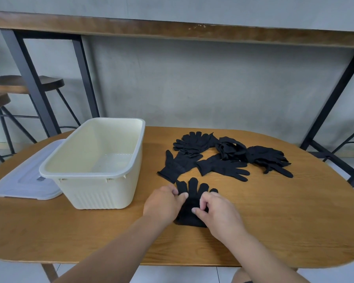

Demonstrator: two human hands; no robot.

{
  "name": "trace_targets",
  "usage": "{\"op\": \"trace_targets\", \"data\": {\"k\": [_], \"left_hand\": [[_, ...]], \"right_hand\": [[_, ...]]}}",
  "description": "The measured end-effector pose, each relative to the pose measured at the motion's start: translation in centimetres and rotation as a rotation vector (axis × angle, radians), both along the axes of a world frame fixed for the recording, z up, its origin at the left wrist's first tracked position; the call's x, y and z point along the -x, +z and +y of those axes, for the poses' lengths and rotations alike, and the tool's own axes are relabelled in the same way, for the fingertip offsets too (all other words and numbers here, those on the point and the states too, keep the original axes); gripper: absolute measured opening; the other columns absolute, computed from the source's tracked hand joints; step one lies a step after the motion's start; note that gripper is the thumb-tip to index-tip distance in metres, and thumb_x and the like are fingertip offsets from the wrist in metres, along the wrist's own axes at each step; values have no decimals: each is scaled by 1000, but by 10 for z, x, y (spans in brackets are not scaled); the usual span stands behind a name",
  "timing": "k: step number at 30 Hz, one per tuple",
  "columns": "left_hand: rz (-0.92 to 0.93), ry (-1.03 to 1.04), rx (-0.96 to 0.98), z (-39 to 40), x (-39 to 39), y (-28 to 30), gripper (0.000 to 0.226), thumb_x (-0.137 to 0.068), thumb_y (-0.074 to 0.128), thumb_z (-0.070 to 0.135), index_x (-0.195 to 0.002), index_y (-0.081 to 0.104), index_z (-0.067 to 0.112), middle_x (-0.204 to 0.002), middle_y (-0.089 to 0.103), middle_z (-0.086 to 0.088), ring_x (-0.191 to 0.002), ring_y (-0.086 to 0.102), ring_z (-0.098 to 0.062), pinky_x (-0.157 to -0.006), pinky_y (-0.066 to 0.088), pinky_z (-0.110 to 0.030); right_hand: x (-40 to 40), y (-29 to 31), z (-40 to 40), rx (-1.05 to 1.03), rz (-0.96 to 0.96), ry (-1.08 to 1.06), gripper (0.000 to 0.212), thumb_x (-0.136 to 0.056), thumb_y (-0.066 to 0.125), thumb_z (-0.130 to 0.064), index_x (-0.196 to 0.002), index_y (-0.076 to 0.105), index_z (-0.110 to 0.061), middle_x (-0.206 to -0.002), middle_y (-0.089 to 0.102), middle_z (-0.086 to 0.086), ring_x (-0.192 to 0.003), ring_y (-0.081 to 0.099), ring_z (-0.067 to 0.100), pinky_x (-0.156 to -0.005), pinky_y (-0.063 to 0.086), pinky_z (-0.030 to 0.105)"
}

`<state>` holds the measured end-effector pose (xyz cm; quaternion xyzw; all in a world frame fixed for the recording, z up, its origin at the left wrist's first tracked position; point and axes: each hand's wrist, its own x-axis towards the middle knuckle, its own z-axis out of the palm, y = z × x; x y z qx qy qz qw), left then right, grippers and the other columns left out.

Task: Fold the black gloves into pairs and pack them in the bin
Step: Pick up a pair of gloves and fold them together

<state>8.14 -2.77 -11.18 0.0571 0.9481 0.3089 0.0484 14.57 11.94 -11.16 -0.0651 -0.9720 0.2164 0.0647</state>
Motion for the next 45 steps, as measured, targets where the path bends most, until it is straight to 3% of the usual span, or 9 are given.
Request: {"op": "trace_targets", "data": {"k": [5,11,19,25,29,33,39,42,45], "left_hand": [[-118,198,-299,12,35,3,40,-86,68,39,-118,58,18,-113,64,0,-101,61,-18,-86,51,-31],[-227,199,-685,16,54,-2,22,-82,74,13,-101,65,19,-96,68,1,-93,63,-16,-82,49,-27],[171,-69,4,11,55,-12,27,-85,69,37,-105,58,23,-106,51,9,-91,57,-12,-78,49,-29],[256,-364,-126,-3,12,16,11,-88,65,35,-82,68,27,-89,59,14,-72,54,-3,-66,46,-20],[85,-641,82,-21,-18,16,32,-79,68,54,-104,67,34,-112,57,23,-103,46,7,-93,40,-17],[234,-662,203,-26,-22,6,32,-86,65,40,-117,62,33,-120,56,22,-112,44,2,-105,37,-26],[332,-584,141,-22,-31,11,22,-88,57,36,-108,64,32,-93,58,15,-85,44,0,-66,35,-11],[237,-514,41,-25,-32,9,19,-87,61,35,-106,64,33,-93,56,14,-84,48,-1,-71,40,-12],[207,-557,30,-27,-32,4,23,-85,65,39,-107,63,35,-102,55,22,-94,45,2,-81,40,-14]], "right_hand": [[-1,2,-1,-1,-22,26,34,-92,59,-47,-69,41,-29,-79,53,-9,-71,52,9,-64,46,25],[1,3,0,-10,-7,51,32,-93,57,-45,-71,41,-29,-80,54,-9,-70,52,9,-62,43,22],[2,0,2,-14,-14,48,33,-94,57,-46,-71,40,-30,-79,52,-9,-66,49,7,-61,43,22],[8,3,5,50,-65,34,31,-90,61,-47,-70,45,-28,-69,54,-8,-59,47,7,-53,36,23],[13,3,10,140,-151,9,30,-85,67,-47,-70,50,-28,-64,57,-6,-56,50,10,-52,40,25],[13,3,12,188,-200,5,32,-83,69,-49,-69,50,-27,-63,57,-7,-56,49,11,-55,43,29],[-18,10,9,97,30,214,12,-87,62,-47,-92,64,-36,-96,52,-18,-86,51,1,-74,47,21],[-29,5,11,-25,-30,351,41,-89,58,-49,-127,58,-36,-112,47,-23,-104,42,-3,-88,40,18],[-25,1,13,-82,27,354,36,-95,54,-43,-129,57,-36,-112,46,-24,-104,38,-3,-85,35,16]]}}
